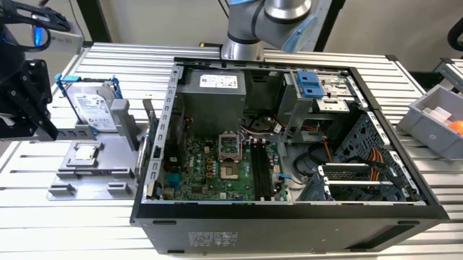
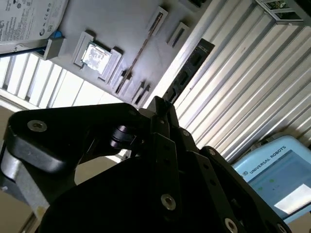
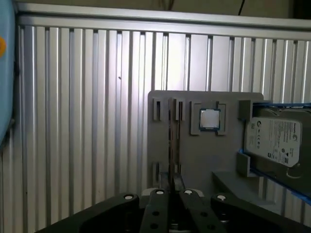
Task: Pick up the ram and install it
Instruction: 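Pick up the ram and move it above insertion slot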
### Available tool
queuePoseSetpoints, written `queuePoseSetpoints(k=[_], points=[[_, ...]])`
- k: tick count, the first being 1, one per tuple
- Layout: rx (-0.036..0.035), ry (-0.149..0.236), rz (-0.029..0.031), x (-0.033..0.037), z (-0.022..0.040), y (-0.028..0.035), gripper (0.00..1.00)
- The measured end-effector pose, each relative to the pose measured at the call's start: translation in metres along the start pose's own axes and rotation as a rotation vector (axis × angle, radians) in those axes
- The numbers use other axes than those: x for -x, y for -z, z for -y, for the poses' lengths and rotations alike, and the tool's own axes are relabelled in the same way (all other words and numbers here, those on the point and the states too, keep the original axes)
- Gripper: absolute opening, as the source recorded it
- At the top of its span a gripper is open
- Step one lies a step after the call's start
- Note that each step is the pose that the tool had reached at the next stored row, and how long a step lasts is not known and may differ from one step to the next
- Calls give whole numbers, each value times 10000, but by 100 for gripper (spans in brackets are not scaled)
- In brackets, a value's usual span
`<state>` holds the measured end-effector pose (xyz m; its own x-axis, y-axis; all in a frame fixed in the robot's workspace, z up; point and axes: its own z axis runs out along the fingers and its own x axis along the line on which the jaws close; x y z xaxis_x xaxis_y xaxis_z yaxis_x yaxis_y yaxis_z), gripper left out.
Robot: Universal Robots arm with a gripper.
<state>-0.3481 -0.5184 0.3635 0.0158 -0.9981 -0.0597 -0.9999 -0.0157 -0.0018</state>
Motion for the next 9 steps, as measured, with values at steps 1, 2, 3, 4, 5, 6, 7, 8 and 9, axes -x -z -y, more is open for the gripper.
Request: queuePoseSetpoints(k=[1,2,3,4,5,6,7,8,9], points=[[0,0,0,3,0,46,0],[-1,0,1,6,0,91,0],[0,0,0,8,0,135,0],[0,0,0,11,0,178,0],[-1,1,1,13,1,223,0],[0,1,0,15,1,254,0],[0,1,0,16,1,265,0],[-1,1,1,15,1,265,0],[-1,1,2,16,1,265,0]])
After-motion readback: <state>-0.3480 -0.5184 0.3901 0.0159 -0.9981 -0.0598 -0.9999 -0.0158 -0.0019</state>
